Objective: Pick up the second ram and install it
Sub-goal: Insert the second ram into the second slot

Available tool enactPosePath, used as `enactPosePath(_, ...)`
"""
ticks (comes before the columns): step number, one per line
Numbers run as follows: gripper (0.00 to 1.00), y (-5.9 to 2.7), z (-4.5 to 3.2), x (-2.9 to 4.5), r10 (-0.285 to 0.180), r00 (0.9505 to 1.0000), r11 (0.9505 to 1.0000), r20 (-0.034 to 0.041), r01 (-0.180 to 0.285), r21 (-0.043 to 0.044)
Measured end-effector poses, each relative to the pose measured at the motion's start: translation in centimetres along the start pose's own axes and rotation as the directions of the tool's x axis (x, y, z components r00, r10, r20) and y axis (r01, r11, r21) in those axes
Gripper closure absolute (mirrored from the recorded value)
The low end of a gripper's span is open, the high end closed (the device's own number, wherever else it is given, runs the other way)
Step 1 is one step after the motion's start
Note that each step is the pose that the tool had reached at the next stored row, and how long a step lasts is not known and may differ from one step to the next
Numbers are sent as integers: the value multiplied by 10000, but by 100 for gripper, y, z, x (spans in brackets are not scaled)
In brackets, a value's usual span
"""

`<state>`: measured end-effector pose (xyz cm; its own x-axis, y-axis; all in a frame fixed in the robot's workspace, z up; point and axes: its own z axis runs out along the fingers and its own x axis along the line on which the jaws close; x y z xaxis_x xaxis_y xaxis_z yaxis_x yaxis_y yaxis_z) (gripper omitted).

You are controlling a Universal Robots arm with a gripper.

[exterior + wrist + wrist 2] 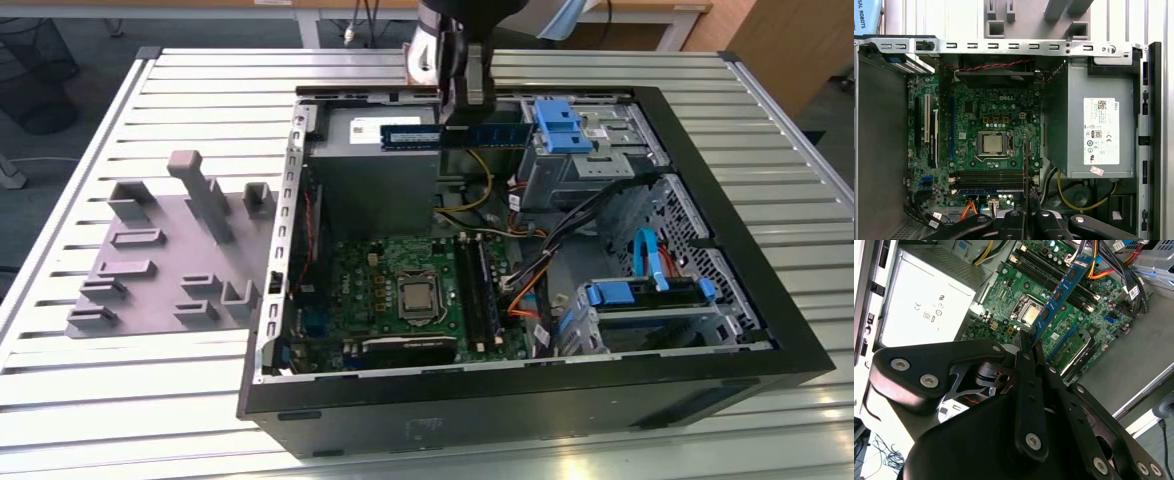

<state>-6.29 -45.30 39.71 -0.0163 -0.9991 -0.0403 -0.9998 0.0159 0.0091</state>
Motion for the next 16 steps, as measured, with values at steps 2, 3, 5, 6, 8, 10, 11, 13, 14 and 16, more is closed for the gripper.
enactPosePath(2, 86, 0, 1, 0, 107, 9999, 9999, -1, -107, 4)
enactPosePath(3, 86, -1, 1, 0, 238, 9997, 9997, -1, -238, 9)
enactPosePath(5, 86, 0, 2, 0, 563, 9984, 9984, 1, -563, 22)
enactPosePath(6, 86, 0, 3, 0, 717, 9974, 9974, 1, -717, 29)
enactPosePath(8, 86, 0, 4, 0, 939, 9956, 9956, 2, -939, 38)
enactPosePath(10, 86, 0, 5, 0, 1131, 9936, 9936, 2, -1131, 45)
enactPosePath(11, 86, 0, 6, 0, 1216, 9926, 9926, 2, -1216, 49)
enactPosePath(13, 86, 0, 7, 0, 1366, 9906, 9906, 4, -1366, 56)
enactPosePath(14, 86, 0, 7, 0, 1440, 9896, 9896, 4, -1440, 58)
enactPosePath(16, 86, 0, 8, 0, 1598, 9871, 9871, 4, -1598, 65)
